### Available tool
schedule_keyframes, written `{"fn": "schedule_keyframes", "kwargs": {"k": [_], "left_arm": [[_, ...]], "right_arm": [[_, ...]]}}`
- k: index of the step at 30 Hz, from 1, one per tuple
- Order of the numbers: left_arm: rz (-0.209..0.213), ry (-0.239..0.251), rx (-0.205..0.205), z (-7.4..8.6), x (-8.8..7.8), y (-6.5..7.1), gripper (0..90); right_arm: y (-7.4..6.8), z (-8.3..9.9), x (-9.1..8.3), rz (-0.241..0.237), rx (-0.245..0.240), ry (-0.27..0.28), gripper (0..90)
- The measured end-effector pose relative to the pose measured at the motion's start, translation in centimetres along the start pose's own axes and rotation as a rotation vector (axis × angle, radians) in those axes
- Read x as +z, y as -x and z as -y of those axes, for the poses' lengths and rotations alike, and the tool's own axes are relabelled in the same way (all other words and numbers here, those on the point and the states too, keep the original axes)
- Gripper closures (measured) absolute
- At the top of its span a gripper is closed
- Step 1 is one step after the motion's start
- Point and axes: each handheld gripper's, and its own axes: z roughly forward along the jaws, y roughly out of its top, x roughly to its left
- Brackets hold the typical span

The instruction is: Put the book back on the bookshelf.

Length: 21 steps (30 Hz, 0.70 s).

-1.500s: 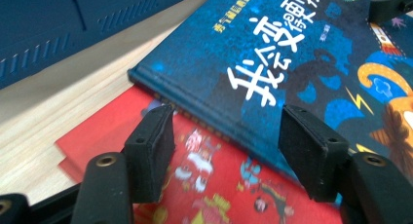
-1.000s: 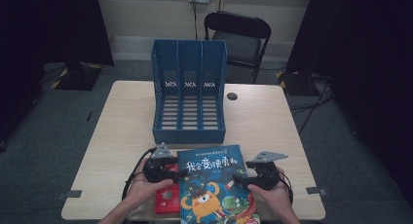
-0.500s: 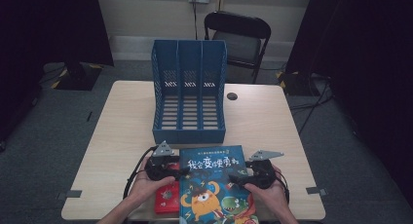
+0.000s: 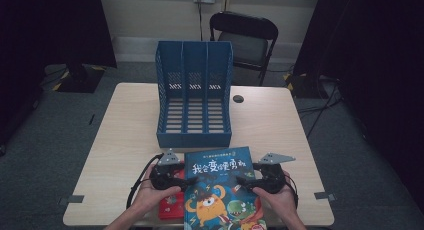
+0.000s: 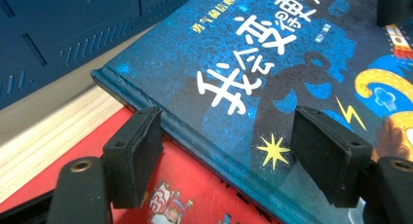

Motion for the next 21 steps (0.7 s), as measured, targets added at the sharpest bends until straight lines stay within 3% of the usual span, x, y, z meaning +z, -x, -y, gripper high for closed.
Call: {"fn": "schedule_keyframes", "kwargs": {"k": [4,12,21], "left_arm": [[0.020,0.012,-0.011,0.0,0.1,-0.3,27.2],[0.047,0.008,-0.026,-0.4,0.4,-0.8,27.1],[0.040,0.022,-0.023,-0.6,0.6,-1.4,26.2]], "right_arm": [[0.1,-0.7,-0.4,-0.031,0.022,0.019,19.0],[0.1,-2.6,0.9,-0.059,0.013,0.001,17.2],[0.3,-3.2,2.1,-0.058,0.015,-0.004,15.0]]}}
